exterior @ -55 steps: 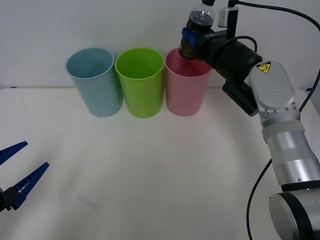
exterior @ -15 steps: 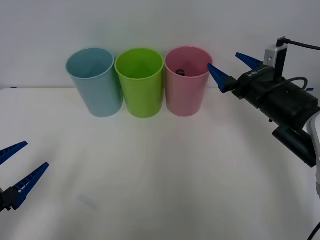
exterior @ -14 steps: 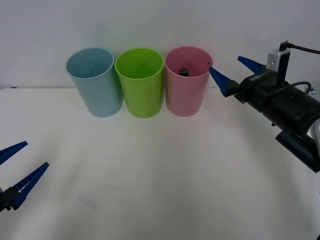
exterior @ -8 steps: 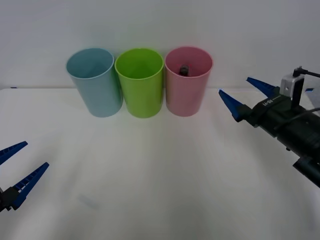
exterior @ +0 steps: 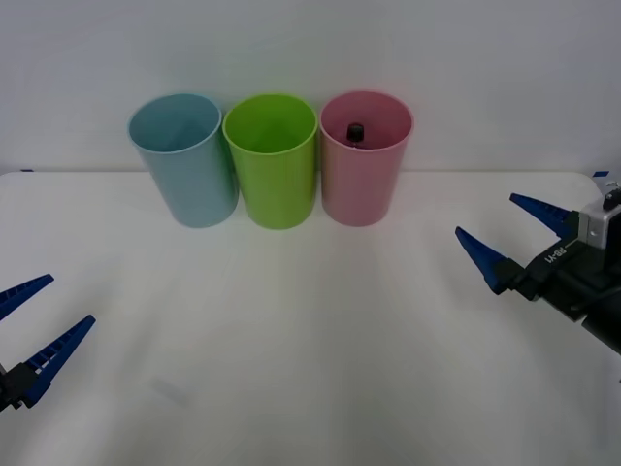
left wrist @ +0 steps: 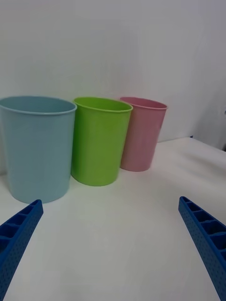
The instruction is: Grasp the object on the table and drop it into the matching bin: aluminum can to the light blue bin, PET bottle to the pink bin.
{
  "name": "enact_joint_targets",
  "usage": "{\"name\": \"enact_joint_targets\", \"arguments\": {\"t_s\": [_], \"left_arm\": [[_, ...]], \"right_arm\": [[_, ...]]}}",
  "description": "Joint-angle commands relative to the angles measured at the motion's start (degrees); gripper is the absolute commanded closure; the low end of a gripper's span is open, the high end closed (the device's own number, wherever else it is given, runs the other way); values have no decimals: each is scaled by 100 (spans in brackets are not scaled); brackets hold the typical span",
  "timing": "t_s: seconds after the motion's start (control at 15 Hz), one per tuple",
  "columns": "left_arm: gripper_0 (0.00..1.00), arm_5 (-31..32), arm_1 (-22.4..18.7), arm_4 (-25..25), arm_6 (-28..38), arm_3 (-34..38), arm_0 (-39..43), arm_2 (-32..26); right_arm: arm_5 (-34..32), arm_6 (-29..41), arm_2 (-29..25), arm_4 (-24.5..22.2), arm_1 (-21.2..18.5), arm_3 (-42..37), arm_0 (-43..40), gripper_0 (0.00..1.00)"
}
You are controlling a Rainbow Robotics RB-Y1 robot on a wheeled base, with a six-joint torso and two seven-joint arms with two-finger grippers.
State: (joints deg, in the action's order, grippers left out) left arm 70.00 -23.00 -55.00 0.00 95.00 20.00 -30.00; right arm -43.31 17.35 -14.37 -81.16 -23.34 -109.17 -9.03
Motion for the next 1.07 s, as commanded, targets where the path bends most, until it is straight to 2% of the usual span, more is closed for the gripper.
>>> {"name": "enact_joint_targets", "arguments": {"t_s": [0.07,0.4,0.67,0.87,1.07], "left_arm": [[0,0,0,0,0,0,0,0],[0,0,0,0,0,0,0,0],[0,0,0,0,0,0,0,0],[0,0,0,0,0,0,0,0],[0,0,0,0,0,0,0,0]], "right_arm": [[-389,-100,-224,188,-4,1,-292,0],[-1092,-390,-646,513,4,1,-863,0],[-1523,-636,-944,540,-4,10,-1127,0],[-1576,-1348,-1120,610,-13,97,-1303,0],[-1945,-1761,-1296,768,-31,484,-1285,0]]}}
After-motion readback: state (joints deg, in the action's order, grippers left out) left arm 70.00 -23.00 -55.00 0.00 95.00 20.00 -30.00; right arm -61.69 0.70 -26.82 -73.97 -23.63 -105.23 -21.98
